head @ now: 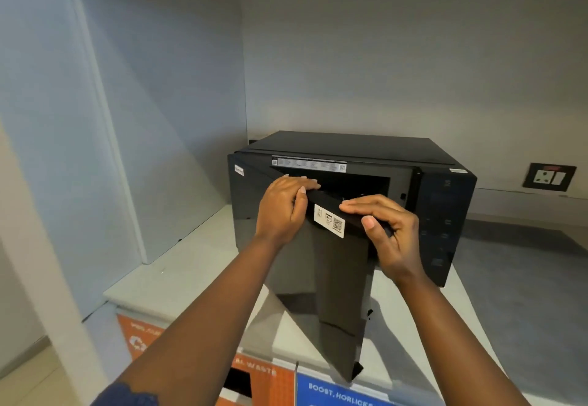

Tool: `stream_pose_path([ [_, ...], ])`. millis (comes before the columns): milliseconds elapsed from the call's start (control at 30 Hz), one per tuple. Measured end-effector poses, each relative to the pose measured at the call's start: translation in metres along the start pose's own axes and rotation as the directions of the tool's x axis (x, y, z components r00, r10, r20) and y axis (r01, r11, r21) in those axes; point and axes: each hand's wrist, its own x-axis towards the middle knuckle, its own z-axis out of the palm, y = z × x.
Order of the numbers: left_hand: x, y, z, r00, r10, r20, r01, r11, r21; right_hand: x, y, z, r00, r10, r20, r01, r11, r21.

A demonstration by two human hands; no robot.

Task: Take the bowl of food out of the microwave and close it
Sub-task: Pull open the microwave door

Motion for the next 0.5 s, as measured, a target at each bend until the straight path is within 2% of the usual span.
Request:
stream_pose_path([
  [100,-0.003,-0.004,-0.026,0.996,-0.049,0.078,0.056,0.994,-0.096,-0.009,-0.020,0.020,1.000,-0.008,0.005,0.008,0.999,0.040],
  [167,-0.002,-0.005,-0.045,0.979,-0.092,0.180,0.115,0.986,-0.119,-0.013,-0.031,0.033,1.000,-0.006,0.005,0.005,0.998,0.062],
  [267,0.006,-0.005,-0.072,0.938,-0.158,0.310,0.178,0.983,-0.038,-0.018,-0.045,0.052,0.999,-0.023,0.025,0.020,0.996,0.086],
  [367,0.012,-0.007,-0.096,0.910,-0.205,0.362,0.196,0.979,0.061,-0.022,-0.059,0.075,0.996,-0.051,0.069,0.044,0.994,0.103],
  [500,0.014,-0.016,-0.125,0.831,-0.249,0.498,0.147,0.961,0.235,-0.026,-0.076,0.110,0.987,-0.076,0.140,0.059,0.991,0.121],
])
